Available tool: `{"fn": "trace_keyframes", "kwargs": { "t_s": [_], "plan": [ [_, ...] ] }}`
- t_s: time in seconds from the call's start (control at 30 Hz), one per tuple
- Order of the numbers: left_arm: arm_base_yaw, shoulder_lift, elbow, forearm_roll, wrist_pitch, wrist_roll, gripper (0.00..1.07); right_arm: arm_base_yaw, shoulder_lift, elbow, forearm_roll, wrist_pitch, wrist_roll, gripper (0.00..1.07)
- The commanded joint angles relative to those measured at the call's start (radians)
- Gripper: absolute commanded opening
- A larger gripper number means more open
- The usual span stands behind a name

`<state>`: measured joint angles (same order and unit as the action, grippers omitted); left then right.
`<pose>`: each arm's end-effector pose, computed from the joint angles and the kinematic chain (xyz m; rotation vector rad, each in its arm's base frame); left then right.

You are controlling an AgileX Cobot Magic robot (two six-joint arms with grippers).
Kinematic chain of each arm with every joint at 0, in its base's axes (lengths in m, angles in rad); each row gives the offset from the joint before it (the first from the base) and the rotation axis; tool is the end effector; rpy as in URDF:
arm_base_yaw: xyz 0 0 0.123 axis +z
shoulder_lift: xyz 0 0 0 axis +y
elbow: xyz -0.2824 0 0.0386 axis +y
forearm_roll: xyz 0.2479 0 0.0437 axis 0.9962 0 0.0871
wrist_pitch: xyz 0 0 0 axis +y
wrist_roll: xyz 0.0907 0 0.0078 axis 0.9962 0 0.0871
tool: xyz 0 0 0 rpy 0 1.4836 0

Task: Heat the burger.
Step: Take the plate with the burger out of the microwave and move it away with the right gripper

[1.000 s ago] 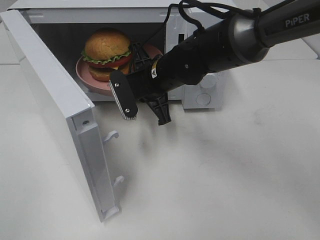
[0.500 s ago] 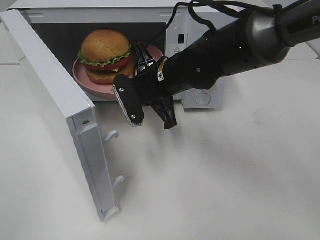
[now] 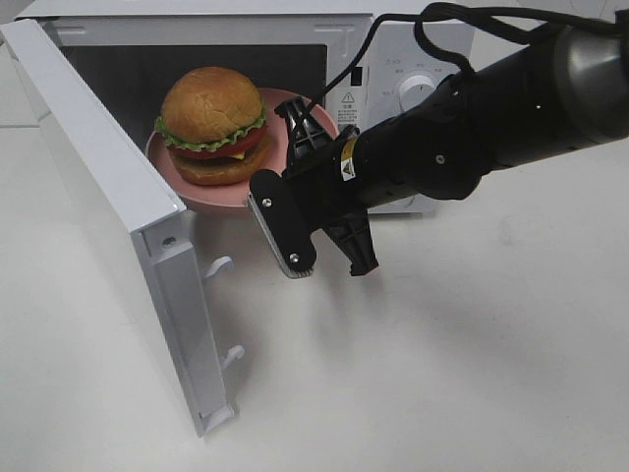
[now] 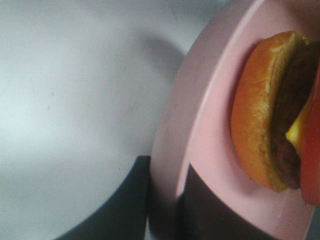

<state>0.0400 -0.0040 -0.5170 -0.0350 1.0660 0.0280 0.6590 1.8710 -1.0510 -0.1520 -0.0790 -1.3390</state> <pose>-0.0076 -0.0031 0.2815 -0.0100 2.0281 0.0012 0.3105 0.2418 0.1744 -1.9925 1.0707 -0.4381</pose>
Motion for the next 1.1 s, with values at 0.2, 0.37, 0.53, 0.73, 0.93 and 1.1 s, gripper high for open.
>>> {"fn": "trace_keyframes", "kwargs": {
  "t_s": [0.2, 0.37, 0.53, 0.73, 0.93, 1.1],
  "plan": [
    [-0.005, -0.008, 0.001, 0.000, 0.003, -0.008, 1.00, -0.030, -0.132, 0.115, 0.027, -0.059, 0.023, 0.00],
    [-0.005, -0.008, 0.001, 0.000, 0.003, -0.008, 1.00, -0.030, -0.208, 0.199, 0.028, -0.058, 0.024, 0.00],
    [-0.005, -0.008, 0.001, 0.000, 0.003, -0.008, 1.00, -0.030, -0.275, 0.278, 0.028, -0.057, 0.027, 0.00],
    [-0.005, -0.008, 0.001, 0.000, 0.003, -0.008, 1.00, -0.030, -0.352, 0.358, 0.029, -0.057, 0.027, 0.00],
    [-0.005, -0.008, 0.001, 0.000, 0.003, -0.008, 1.00, -0.030, -0.464, 0.467, 0.029, -0.057, 0.027, 0.00],
    [-0.005, -0.008, 0.001, 0.000, 0.003, -0.008, 1.00, -0.030, -0.549, 0.530, 0.029, -0.025, 0.027, 0.00]
  ]
}}
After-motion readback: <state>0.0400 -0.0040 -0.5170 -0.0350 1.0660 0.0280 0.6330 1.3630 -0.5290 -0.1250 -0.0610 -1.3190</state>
